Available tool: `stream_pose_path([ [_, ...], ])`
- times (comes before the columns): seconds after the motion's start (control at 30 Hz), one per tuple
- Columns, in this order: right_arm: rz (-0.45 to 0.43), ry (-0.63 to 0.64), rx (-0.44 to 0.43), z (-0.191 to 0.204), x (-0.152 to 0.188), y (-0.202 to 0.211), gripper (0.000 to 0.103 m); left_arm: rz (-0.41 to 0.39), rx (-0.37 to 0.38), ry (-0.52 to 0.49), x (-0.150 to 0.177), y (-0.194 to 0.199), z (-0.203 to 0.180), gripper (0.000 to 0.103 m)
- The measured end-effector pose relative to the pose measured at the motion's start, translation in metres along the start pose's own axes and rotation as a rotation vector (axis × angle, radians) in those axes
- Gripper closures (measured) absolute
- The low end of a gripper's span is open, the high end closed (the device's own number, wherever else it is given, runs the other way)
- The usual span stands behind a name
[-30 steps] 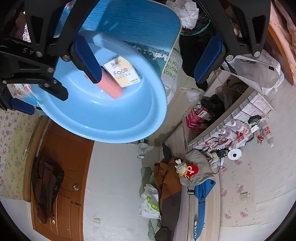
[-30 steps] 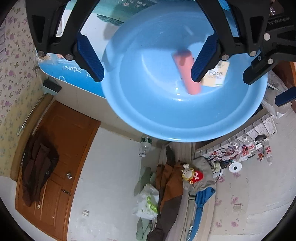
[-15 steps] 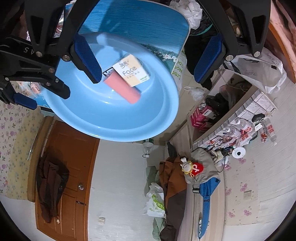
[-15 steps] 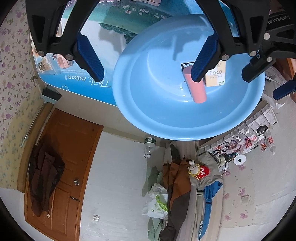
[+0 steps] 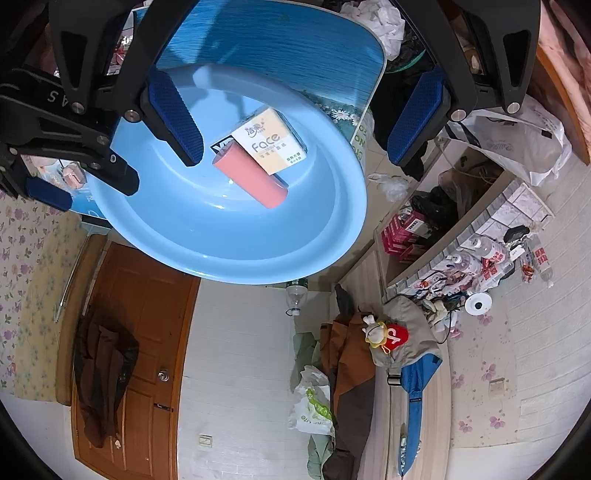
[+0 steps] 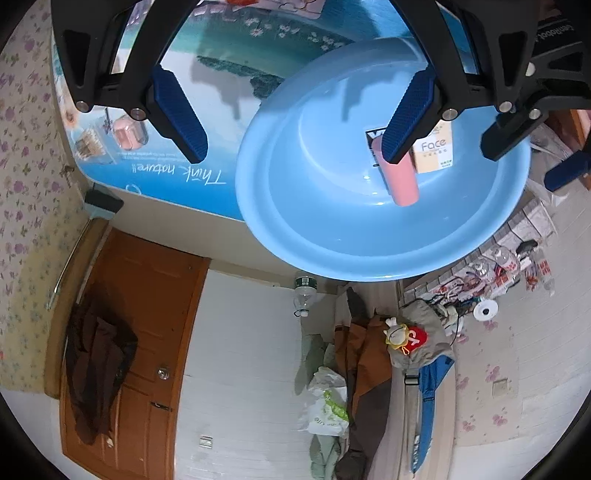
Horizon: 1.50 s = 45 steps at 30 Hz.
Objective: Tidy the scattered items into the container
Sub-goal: 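Withdraw both grippers from the basin back over the table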
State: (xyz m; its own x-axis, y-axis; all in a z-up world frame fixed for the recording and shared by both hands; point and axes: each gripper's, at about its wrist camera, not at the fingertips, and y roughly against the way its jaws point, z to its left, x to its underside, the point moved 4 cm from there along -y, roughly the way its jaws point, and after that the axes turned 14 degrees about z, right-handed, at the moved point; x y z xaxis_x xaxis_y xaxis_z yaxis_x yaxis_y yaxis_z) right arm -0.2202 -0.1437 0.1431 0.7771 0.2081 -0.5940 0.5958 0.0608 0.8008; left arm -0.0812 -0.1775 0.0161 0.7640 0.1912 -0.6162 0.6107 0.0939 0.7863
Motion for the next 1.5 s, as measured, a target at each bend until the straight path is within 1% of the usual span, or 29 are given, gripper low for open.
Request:
stream_pose_path([
  [0.13,-0.011,-0.030,-0.018,-0.006,0.006,0.007,0.007,-0.007,-0.001,-0.006,0.000,0.005,-0.003,0.002],
  [0.3,-0.001,-0.079,-0.095,-0.020,0.015,0.013,0.007,-0.017,0.003,-0.007,-0.001,0.010,-0.007,0.001],
  [0.37,-0.008,-0.104,-0.102,-0.026,0.017,0.018,0.007,-0.026,0.005,-0.014,-0.001,0.015,-0.010,0.002],
  [0.5,-0.077,-0.149,-0.108,-0.035,0.019,0.043,0.007,-0.041,0.004,-0.024,-0.001,0.022,-0.015,0.001],
  [0.57,-0.148,-0.150,-0.096,-0.038,0.020,0.060,0.007,-0.045,0.004,-0.028,-0.001,0.026,-0.018,0.001],
  [0.67,-0.252,-0.141,-0.044,-0.038,0.019,0.084,0.007,-0.057,0.007,-0.035,-0.001,0.033,-0.022,0.001],
  [0.7,-0.284,-0.131,-0.049,-0.038,0.021,0.090,0.007,-0.061,0.007,-0.038,-0.001,0.035,-0.024,0.001],
  [0.73,-0.293,-0.121,-0.042,-0.038,0.022,0.093,0.007,-0.066,0.009,-0.041,-0.001,0.038,-0.027,0.001],
  [0.8,-0.248,-0.099,0.005,-0.036,0.022,0.091,0.007,-0.072,0.011,-0.046,-0.001,0.041,-0.031,0.002],
  [0.83,-0.224,-0.091,-0.001,-0.035,0.024,0.089,0.007,-0.070,-0.008,-0.055,0.000,0.042,-0.034,0.002],
  [0.9,-0.193,-0.105,-0.020,-0.039,0.028,0.087,0.007,-0.063,-0.006,-0.065,0.001,0.041,-0.037,0.002],
  [1.0,-0.197,-0.092,-0.024,-0.042,0.034,0.092,0.007,-0.055,0.000,-0.061,0.003,0.040,-0.039,0.002],
  [1.13,-0.182,-0.092,-0.003,-0.048,0.034,0.093,0.007,-0.062,0.000,-0.057,0.003,0.043,-0.041,0.002],
  [1.3,-0.166,-0.131,0.033,-0.062,0.036,0.093,0.007,-0.065,-0.001,-0.052,0.002,0.044,-0.041,0.002],
  [1.5,-0.158,-0.167,0.040,-0.075,0.045,0.091,0.007,-0.057,0.007,-0.059,0.004,0.043,-0.044,0.002],
])
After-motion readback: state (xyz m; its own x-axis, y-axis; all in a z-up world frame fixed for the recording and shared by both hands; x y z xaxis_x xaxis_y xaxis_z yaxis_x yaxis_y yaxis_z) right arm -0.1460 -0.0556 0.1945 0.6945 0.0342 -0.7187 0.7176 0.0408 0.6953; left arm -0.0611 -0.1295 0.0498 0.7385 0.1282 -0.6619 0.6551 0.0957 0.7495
